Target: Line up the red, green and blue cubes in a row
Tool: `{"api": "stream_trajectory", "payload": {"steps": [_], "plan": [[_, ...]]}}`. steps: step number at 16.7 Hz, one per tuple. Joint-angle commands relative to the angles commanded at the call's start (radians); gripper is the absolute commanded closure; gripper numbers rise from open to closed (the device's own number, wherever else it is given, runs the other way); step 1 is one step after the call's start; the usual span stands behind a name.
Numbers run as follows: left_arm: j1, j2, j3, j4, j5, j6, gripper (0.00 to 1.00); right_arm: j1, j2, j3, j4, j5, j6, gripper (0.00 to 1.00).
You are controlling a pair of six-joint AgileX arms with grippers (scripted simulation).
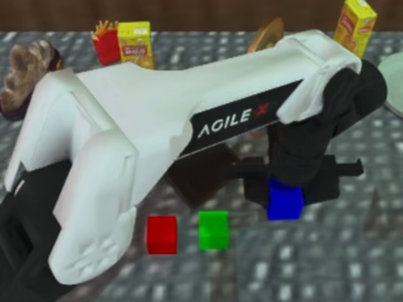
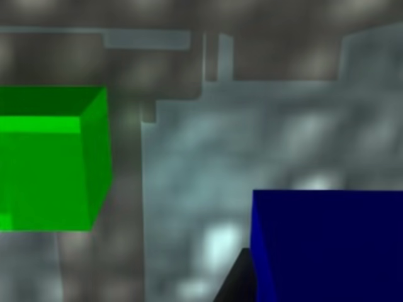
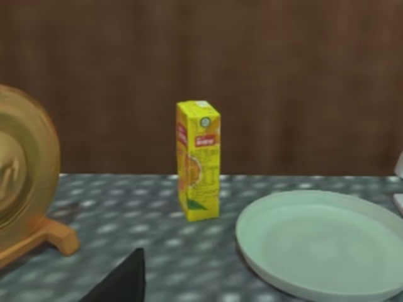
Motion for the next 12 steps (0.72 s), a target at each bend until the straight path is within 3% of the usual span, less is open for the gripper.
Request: {"api": "stream_trajectory", "payload": {"steps": [12], "plan": [[0.005, 0.05, -0.192, 0.242, 0.001, 0.005, 1.0, 0.0, 0.0, 0.0, 0.0, 0.0, 0.0, 0.0]]}}
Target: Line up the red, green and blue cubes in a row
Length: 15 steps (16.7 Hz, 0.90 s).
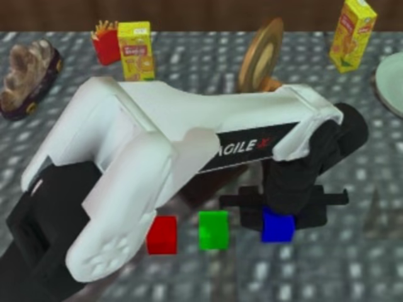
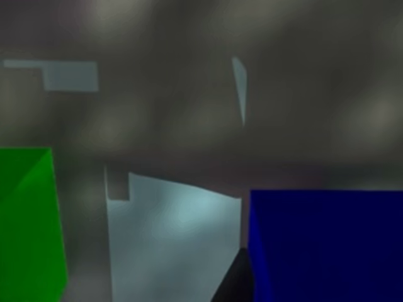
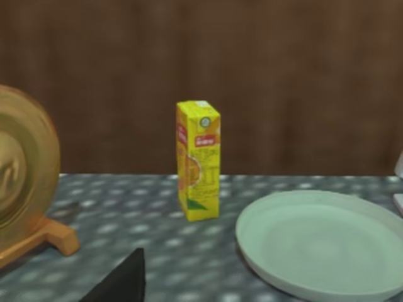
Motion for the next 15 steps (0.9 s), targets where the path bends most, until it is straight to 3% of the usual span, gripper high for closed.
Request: {"api": "stream_trajectory", "payload": {"steps": [2, 15], "plan": [[0.0, 0.0, 0.0, 0.0, 0.0, 0.0, 1.0, 0.0, 0.0, 0.0, 0.0, 0.0, 0.0, 0.0], [0.0, 0.0, 0.0, 0.0, 0.0, 0.0, 0.02, 0.0, 0.0, 0.0, 0.0, 0.0, 0.0, 0.0]]}}
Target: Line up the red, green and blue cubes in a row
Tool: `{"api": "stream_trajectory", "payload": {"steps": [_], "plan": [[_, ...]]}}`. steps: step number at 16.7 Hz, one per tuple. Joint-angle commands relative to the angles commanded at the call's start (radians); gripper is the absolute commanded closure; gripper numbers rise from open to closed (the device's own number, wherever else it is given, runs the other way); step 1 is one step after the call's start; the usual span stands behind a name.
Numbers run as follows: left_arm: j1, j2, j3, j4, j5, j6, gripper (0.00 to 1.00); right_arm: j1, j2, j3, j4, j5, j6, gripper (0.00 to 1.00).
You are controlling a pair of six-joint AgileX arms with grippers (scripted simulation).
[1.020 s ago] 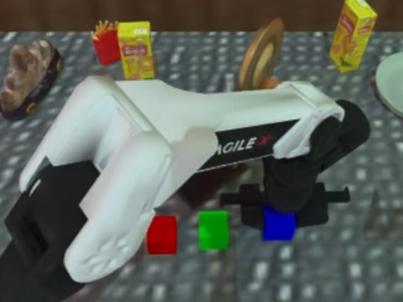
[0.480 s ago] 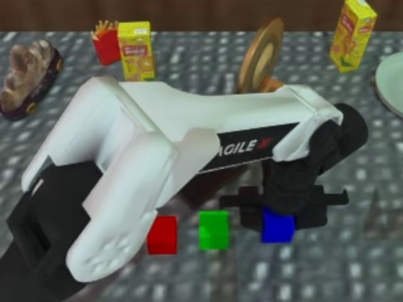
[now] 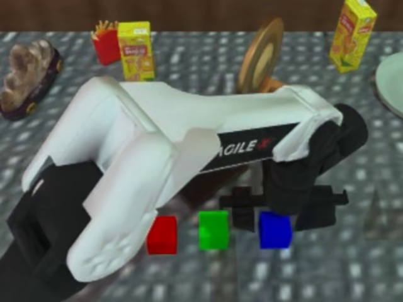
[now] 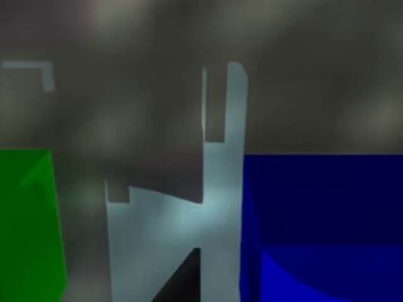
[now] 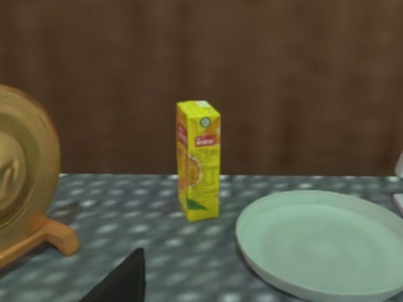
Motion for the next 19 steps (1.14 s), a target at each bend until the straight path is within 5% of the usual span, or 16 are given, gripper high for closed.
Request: {"api": "stream_trajectory", "payload": {"steps": [10, 19], "plan": [[-0.001, -0.001, 0.004, -0.004, 0.0, 0.0, 0.0, 0.0, 0.0, 0.0, 0.0, 0.0, 0.0, 0.0], [0.014, -0.053, 0.187, -0.24, -0.001, -0.006, 0.0, 0.0, 0.0, 0.0, 0.0, 0.0, 0.0, 0.0]]}}
